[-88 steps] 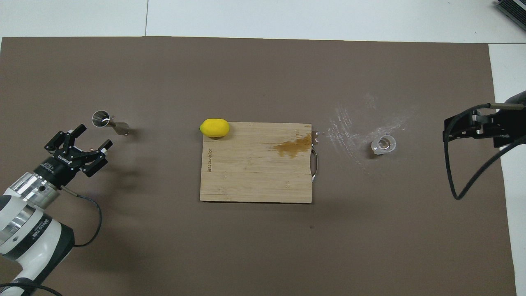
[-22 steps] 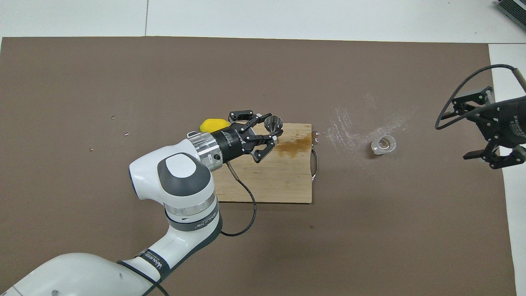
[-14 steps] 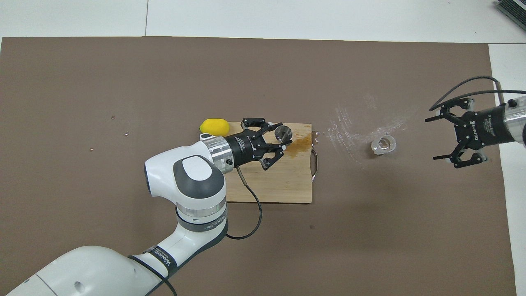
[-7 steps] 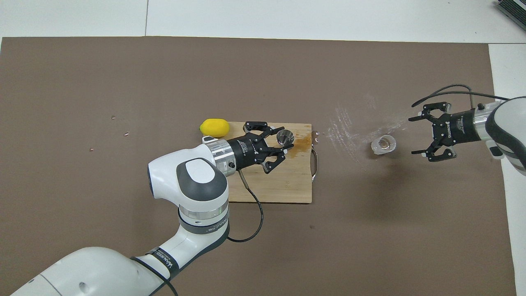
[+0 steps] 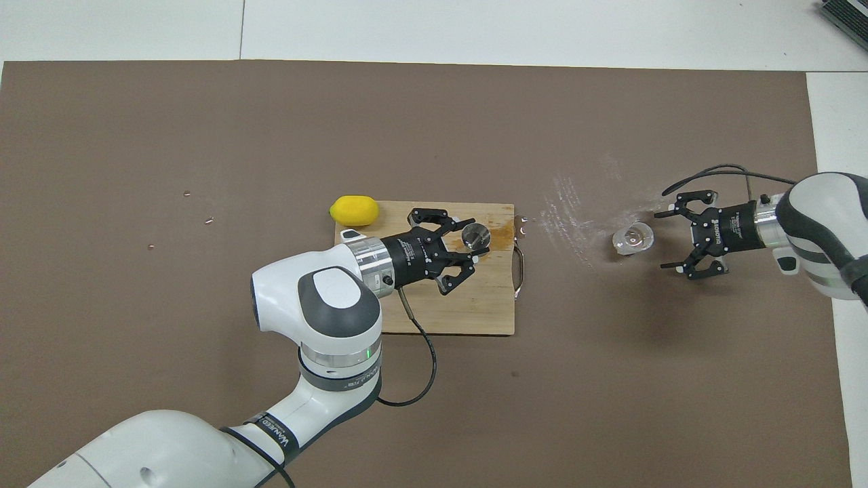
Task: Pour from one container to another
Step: 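Lower the steel cup onto the board while the right gripper reaches the glass, then open the left gripper off the cup while the right gripper grasps the glass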
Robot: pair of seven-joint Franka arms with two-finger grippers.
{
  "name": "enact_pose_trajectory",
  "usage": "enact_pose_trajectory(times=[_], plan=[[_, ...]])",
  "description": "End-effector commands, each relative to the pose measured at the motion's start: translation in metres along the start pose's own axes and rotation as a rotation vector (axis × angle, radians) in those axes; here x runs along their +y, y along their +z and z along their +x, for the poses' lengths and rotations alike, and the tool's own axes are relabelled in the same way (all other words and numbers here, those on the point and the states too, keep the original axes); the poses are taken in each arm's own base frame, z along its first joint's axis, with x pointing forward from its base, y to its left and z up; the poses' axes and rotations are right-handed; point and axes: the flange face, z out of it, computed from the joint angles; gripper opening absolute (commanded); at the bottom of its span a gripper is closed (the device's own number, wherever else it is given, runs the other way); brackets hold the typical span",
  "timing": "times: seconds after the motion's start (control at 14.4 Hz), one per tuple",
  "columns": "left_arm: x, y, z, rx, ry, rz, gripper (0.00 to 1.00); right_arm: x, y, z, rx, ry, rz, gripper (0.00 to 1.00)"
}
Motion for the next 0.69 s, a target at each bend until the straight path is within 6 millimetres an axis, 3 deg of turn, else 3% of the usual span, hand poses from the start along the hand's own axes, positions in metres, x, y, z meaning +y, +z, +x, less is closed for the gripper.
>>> enact_pose_trajectory(times=[0.0,0.07,0.14,0.42,0.62], plan=[[-0.001,-0.005,0.011,0.018,0.017,0.016,0.00,0.012,0.016,-0.005,-0.033,0.013,0.035,1.00],[-0.001,-0.005,0.011,0.017,0.017,0.017,0.16,0.014,0.021,-0.006,-0.043,0.026,0.040,1.00],[0.000,-0.008,0.011,0.012,0.005,0.009,0.99,0.018,0.023,-0.007,-0.063,0.044,0.050,1.00],[0.004,-0.011,0.013,0.012,0.000,0.003,1.00,0.024,0.032,-0.011,-0.081,0.057,0.048,0.98],[0.004,-0.010,0.014,0.013,0.001,0.005,1.00,0.021,0.030,-0.013,-0.080,0.054,0.051,0.73]])
